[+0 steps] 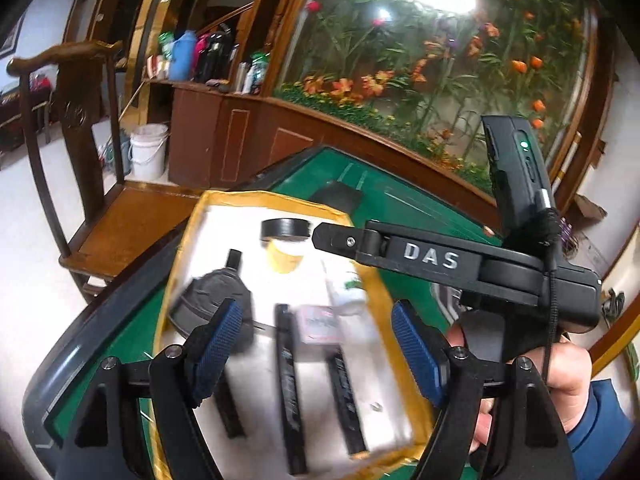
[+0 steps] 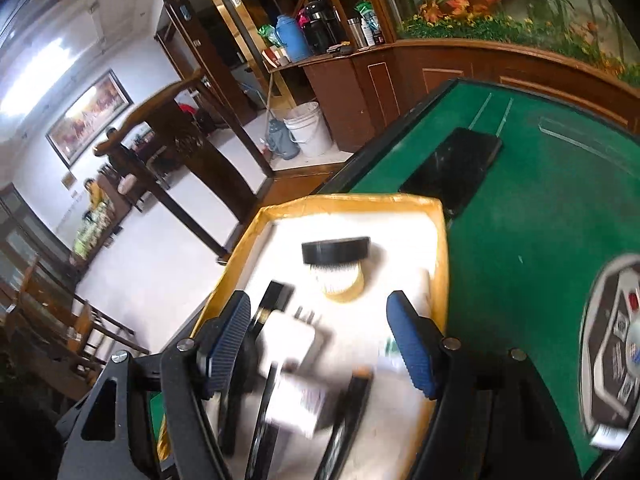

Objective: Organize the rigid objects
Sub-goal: 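Move both grippers back from the tray to the item pile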

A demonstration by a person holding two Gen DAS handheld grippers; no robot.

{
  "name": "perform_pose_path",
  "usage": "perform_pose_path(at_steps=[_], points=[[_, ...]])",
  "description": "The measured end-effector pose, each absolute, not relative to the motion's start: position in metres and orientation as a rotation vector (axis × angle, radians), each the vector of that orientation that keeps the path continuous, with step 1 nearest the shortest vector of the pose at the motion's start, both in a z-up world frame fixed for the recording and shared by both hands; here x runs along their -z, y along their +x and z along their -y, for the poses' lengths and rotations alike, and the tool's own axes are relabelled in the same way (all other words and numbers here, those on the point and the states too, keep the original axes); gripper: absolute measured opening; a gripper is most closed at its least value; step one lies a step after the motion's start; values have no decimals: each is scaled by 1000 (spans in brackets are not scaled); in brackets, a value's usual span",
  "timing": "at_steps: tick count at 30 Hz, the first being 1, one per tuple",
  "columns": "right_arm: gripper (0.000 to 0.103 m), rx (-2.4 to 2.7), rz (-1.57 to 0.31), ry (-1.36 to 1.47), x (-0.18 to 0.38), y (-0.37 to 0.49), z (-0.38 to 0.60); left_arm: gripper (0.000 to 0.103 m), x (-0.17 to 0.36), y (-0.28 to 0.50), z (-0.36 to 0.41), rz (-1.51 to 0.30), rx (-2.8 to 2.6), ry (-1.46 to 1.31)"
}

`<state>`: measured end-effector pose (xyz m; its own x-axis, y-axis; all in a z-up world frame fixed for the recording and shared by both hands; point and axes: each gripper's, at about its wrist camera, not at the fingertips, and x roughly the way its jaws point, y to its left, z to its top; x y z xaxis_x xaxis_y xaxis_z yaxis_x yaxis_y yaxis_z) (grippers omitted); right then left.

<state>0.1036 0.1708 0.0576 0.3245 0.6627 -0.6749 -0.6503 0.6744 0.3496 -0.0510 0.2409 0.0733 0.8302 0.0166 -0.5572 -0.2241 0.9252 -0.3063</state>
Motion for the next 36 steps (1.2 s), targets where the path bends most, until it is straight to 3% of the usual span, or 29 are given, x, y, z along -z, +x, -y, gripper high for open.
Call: perform_pose_path(at_steps=[10,17,36], points=[[70,-924,-831,91,-74,43,-46,81,-61,-83,-142,-537,65,-296],[74,-803,-671,40,-75,3,57,81,-37,-83,-66,-585,244,-200],[74,-542,-742,231,-34,68,147,81,-22,-68,-61,-725,271,-265]])
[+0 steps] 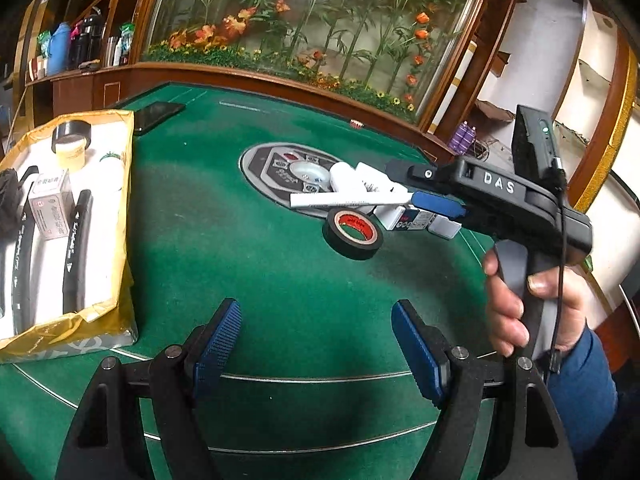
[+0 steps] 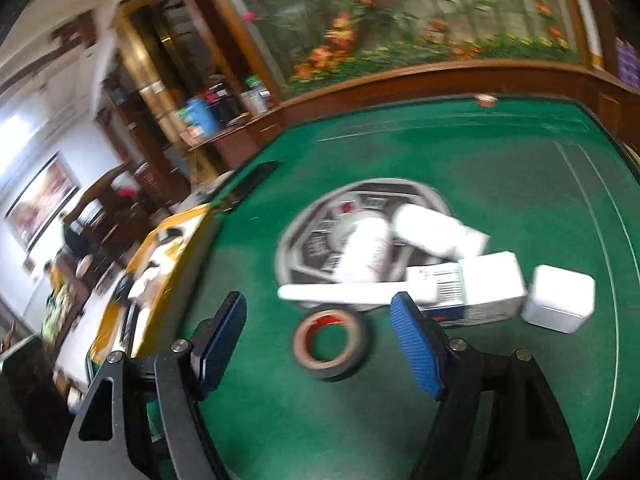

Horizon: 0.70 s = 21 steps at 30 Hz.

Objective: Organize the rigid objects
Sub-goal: 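Move both grippers back from the tray to the item pile, then grasp the red-lined black tape roll with the left gripper while the right grasps the white marker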

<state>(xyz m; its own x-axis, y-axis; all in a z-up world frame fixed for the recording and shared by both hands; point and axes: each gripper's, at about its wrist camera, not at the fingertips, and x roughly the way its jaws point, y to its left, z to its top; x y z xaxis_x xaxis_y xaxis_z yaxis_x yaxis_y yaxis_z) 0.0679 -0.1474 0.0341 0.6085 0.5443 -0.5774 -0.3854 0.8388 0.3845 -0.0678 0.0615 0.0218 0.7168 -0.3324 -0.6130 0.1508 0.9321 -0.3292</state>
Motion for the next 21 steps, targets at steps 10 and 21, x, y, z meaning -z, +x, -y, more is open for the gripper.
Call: perform_pose_path(at_steps=[10,21], points=[[74,-595,-840,288,-9,85,137,81,-21,-69,-61,-724,282,-272],[74,-867,-907,190,-17,60,101,84,-20,-60,-56,-763,278,-260]])
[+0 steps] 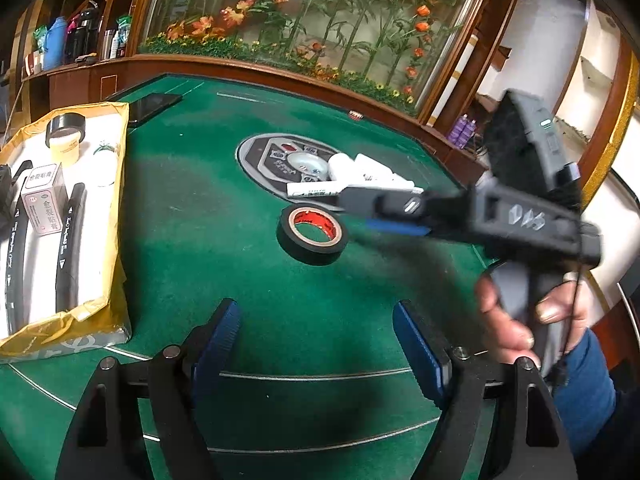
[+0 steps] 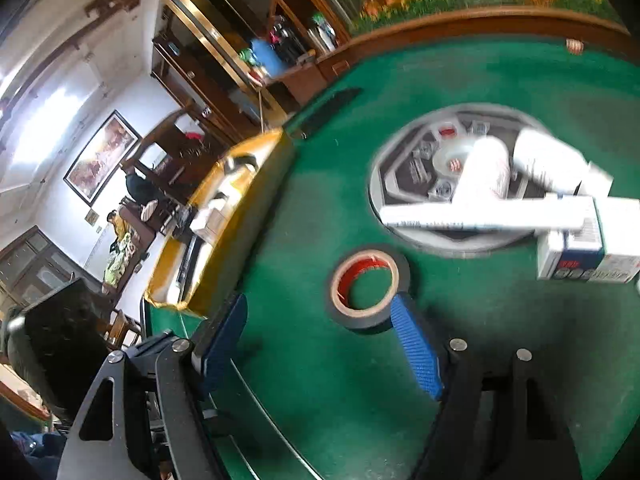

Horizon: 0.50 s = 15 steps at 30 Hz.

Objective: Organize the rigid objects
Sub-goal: 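Grasp the red-lined black tape roll with the left gripper while the right grasps the white marker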

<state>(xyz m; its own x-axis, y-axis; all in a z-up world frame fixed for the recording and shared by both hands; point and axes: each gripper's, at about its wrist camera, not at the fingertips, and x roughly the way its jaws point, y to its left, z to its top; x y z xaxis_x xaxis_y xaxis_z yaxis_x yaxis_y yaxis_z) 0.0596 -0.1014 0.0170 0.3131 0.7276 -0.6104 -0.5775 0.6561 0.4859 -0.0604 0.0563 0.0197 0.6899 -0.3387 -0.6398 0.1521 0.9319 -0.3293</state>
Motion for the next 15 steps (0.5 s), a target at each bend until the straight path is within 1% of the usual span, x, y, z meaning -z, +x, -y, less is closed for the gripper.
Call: perform_pose_path(at_steps=[2,7,10,13,14,15], points=[[74,-810,-865,214,-25,60,112,85,-19,-51,-54,-781,266,-256],[74,-706,-809,399,-34,68,151,85,-23,-11,-32,-832,243,-184],[74,-611,-743,417,-44,69,170,87,-22,14,-17,-853,207,-119],[74,-567,-710,467,-50,69,187,88,-10,44,-7,-918,170,-67],[74,-570,-712,482,-49,71,190,85,-5,52,-5,-927,149,-58],[74,-560,-714,496,-49,74,194,78,-2,57,-5,-933,151,-50]])
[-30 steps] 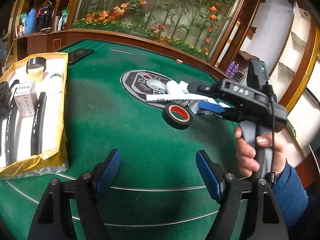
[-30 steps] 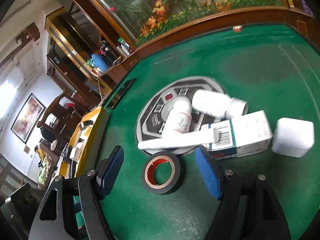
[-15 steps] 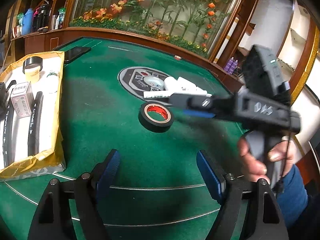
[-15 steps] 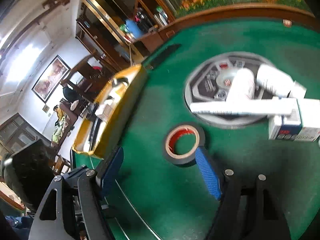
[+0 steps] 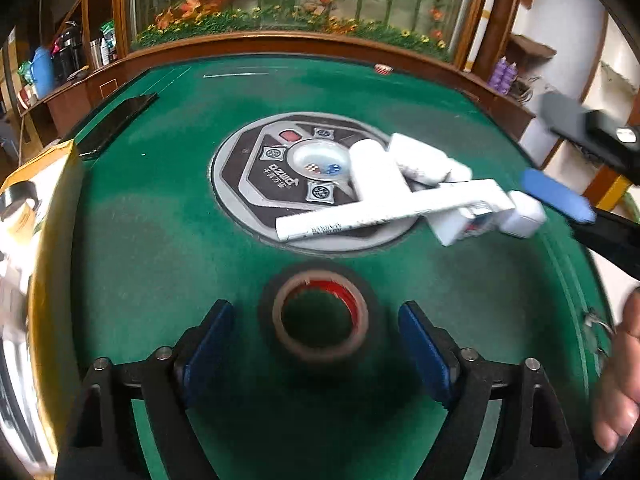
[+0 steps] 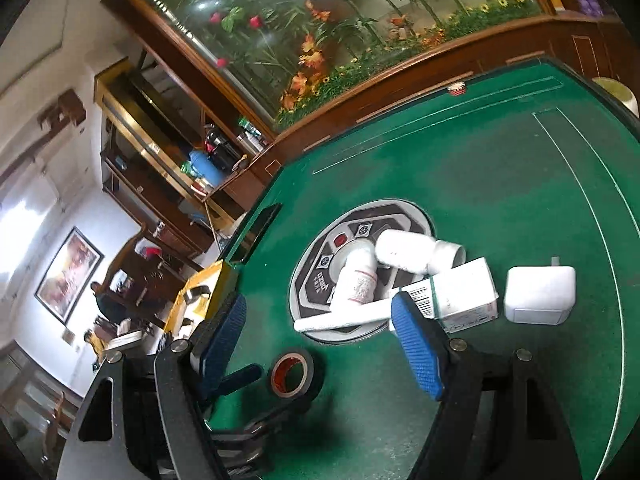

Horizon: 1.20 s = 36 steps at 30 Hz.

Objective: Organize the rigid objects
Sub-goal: 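Grasp the red-lined black tape roll with the left gripper while the right grasps the white marker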

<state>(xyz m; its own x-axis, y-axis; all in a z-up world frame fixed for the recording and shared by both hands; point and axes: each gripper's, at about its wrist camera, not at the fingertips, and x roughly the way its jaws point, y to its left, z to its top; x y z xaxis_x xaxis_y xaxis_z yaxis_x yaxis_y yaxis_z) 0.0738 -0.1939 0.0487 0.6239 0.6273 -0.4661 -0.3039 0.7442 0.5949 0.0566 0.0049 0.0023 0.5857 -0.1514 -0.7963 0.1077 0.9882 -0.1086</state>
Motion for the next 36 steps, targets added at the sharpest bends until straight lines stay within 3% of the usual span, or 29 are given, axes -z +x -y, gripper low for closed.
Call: perform_pose_path(at_steps=[2,10,16,27,28,31,36], points=[[74,-556,-720,526,-46,77,199,66,-1,58,-3,-904,141,-20],[74,-589,-743,515,-42,82,191,66,-1,14,-16,-898,187,-53],[75,-561,-722,274,-45,106,157,66,-11,-14,-26,-894,217,-89],[74,-858,-920,123,-33,79,119,66,-5,-23,-47,-923,164,-140],[71,-851,-920,115,-34,77,118,66,-4,-23,-47,-926,162,-144],[44,-761,-898,6,-29,73,108,66,-3,-24,-45,-922,157,-127],[43,-764,-912,-75,-13,71,93,66,-3,-27,-45,-918,157,-113]])
